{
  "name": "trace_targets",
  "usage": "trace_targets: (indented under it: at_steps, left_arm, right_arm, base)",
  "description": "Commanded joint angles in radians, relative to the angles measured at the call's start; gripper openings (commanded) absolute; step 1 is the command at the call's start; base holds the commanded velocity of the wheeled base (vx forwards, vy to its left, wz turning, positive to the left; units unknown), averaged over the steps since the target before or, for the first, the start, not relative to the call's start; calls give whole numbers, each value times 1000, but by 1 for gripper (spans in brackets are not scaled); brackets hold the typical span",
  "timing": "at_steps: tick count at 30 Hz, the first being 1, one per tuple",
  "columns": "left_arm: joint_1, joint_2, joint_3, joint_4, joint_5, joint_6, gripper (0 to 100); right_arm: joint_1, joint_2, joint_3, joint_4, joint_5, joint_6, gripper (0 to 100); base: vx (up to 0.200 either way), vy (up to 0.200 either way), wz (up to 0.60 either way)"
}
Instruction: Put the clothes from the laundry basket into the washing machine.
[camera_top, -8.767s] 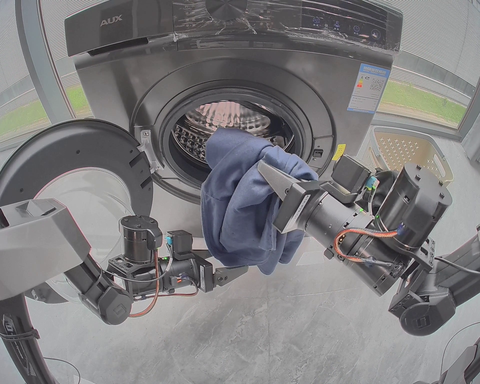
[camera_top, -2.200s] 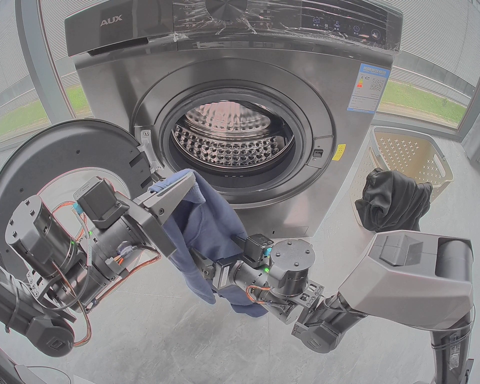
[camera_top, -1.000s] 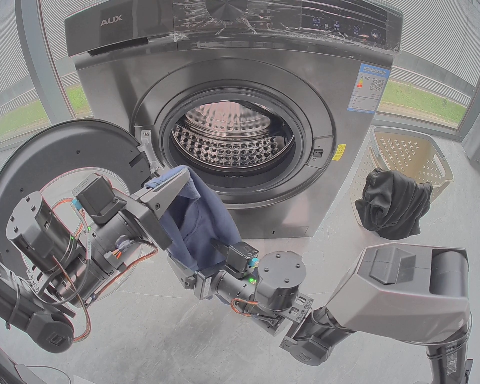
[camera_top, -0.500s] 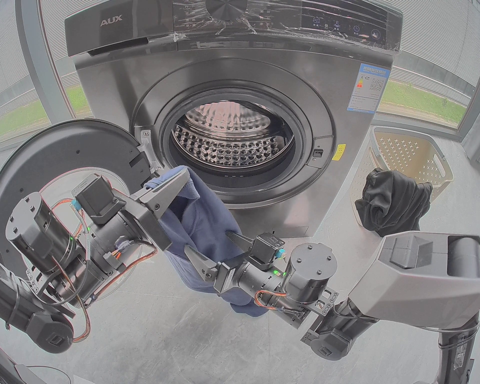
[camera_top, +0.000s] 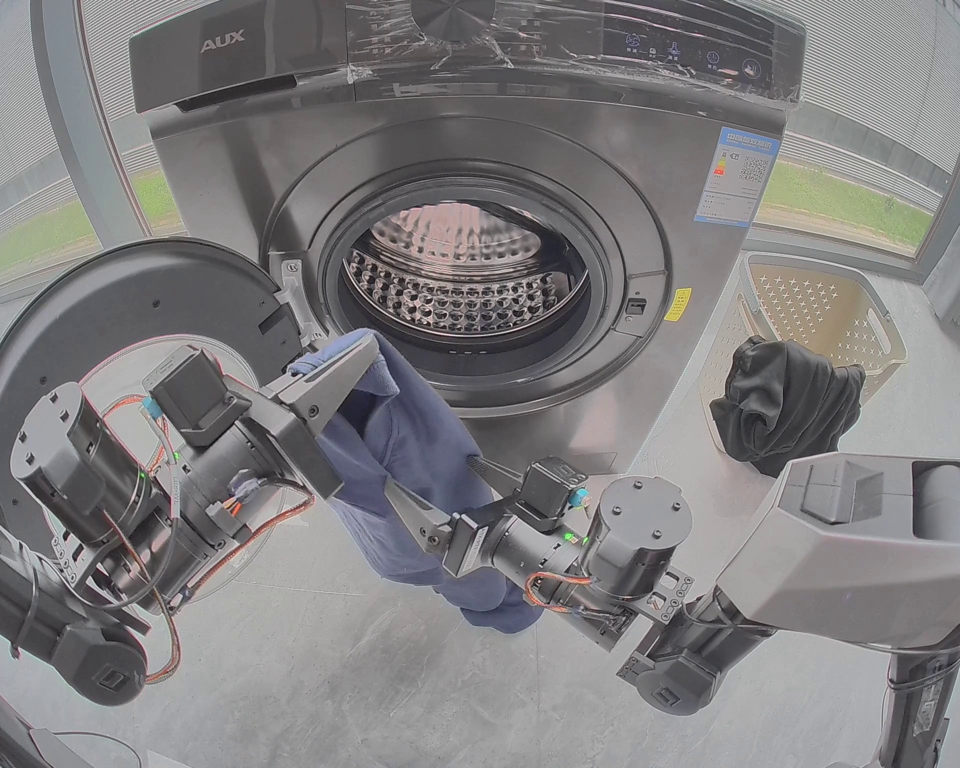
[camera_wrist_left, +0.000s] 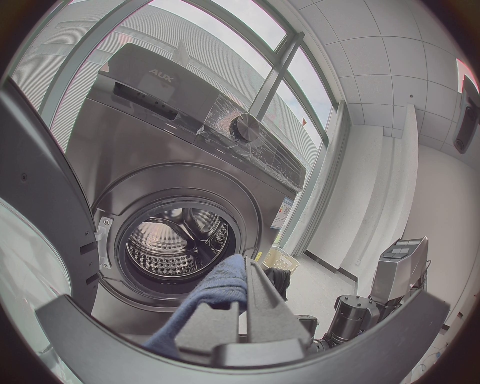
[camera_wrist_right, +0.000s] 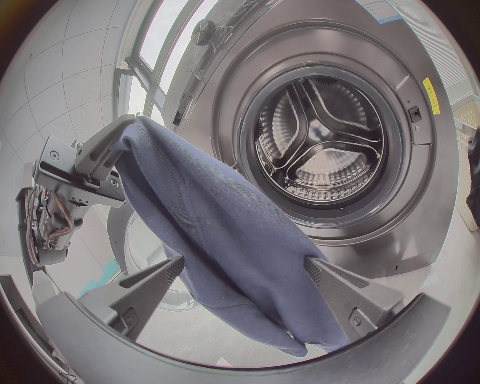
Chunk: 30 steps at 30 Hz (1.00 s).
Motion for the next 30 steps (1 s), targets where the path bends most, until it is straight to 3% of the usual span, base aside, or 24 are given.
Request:
trace_targets:
  at_steps: [1,9,16,23,28,30]
  left_arm:
    - [0,-1,2,0,-1,0,0]
    - [0,1,2,0,-2,-2,0]
    - [1,2,0,-3,-2,-2,0]
    - [1,4,0,-6,-2,-2,0]
    - [0,1,-1,-6,1,-2,0]
    - [1,4,-3,-6,1,0,0]
  right_arm:
    - [-1,7,-19,6,-4,-3,100]
    - [11,68,-86,32,-21,-9,100]
    - [-41,33,-28,23,-24,-11,100]
    - [-46,8,-7,35,-25,-11,100]
    - [-15,47,-33,64,-27,-42,100]
    - [45,79,-62,73,-28,-60,100]
  base:
    - [0,0,0]
    - [0,0,0]
    - [0,0,0]
    - [0,0,0]
    - [0,0,0]
    - [0,0,0]
